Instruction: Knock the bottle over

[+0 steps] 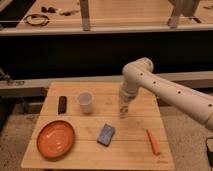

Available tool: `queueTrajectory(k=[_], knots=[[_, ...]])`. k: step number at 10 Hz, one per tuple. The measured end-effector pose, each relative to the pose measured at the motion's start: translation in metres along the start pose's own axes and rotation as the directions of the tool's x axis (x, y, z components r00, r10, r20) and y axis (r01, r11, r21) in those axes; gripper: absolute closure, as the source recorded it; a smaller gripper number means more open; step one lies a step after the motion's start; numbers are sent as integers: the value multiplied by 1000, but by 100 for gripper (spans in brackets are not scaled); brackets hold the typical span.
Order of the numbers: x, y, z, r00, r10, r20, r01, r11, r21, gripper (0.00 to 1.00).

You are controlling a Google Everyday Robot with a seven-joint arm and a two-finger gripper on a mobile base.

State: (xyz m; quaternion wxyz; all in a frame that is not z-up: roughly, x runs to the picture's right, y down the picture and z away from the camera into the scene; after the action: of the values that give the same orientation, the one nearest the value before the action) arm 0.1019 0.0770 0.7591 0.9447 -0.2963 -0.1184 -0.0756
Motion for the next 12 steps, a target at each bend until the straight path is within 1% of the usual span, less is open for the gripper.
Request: queueTrajectory(k=[12], knots=[[3, -6, 1, 999, 33, 19, -33, 999, 16, 95]])
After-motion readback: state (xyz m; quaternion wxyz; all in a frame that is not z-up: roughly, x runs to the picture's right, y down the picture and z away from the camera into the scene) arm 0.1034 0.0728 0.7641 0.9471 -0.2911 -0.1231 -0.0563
